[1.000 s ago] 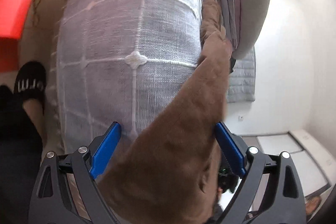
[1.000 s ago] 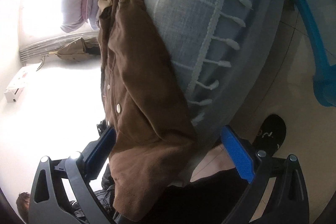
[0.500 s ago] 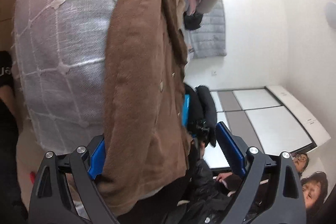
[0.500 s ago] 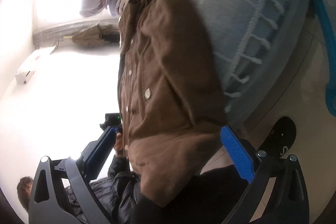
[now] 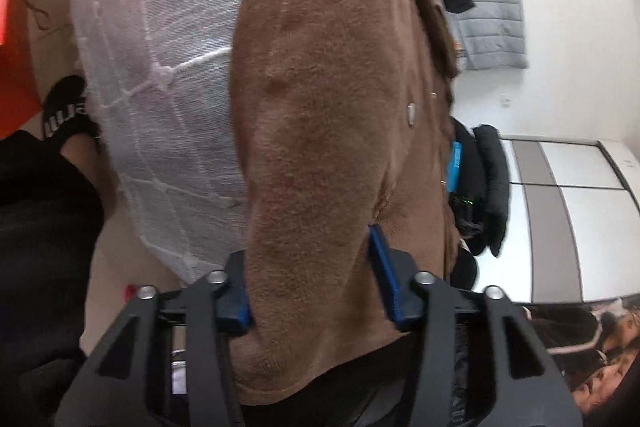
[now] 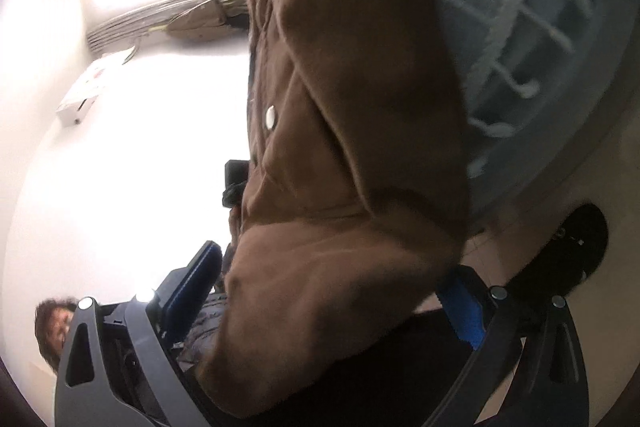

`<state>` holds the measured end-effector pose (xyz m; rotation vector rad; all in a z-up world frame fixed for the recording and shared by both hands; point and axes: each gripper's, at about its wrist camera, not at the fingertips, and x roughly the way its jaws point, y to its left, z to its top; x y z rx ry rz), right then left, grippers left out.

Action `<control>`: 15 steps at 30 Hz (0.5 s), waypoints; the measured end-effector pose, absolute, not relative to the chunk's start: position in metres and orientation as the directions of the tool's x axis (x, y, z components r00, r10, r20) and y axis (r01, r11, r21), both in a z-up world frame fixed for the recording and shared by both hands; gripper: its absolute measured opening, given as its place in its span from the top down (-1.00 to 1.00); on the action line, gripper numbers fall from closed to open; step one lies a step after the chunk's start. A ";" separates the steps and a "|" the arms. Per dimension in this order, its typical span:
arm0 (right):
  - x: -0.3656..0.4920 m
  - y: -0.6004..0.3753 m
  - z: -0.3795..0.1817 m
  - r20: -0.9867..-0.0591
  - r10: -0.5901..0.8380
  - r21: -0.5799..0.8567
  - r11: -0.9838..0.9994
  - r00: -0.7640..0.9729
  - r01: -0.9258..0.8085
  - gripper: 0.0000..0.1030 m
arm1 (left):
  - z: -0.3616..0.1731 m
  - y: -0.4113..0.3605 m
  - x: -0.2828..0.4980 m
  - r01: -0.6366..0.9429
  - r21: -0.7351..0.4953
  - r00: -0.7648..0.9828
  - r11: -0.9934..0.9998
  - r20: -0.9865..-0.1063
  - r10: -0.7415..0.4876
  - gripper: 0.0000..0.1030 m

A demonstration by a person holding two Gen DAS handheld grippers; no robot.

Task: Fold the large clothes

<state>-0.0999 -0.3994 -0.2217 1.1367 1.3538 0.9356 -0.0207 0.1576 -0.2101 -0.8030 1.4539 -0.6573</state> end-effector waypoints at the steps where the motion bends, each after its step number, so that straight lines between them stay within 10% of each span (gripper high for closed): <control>1: -0.100 -0.400 -0.221 -0.230 0.972 0.968 0.224 0.043 0.111 -0.87 | -0.208 0.155 -0.022 -0.089 -0.794 0.035 0.602 -0.606 -0.794 0.16; 8: -0.097 -0.384 -0.212 -0.328 0.945 0.943 0.328 -0.014 0.059 -0.81 | -0.192 0.141 -0.017 -0.072 -0.754 0.028 0.652 -0.655 -0.755 0.43; 11: -0.095 -0.379 -0.209 -0.428 0.903 0.902 0.429 -0.018 0.046 0.05 | -0.188 0.144 -0.014 -0.071 -0.737 0.028 0.672 -0.675 -0.738 0.45; 15: -0.106 -0.386 -0.195 -0.522 0.852 0.853 0.522 0.044 0.031 0.61 | -0.188 0.156 -0.015 -0.081 -0.734 0.036 0.675 -0.679 -0.733 0.45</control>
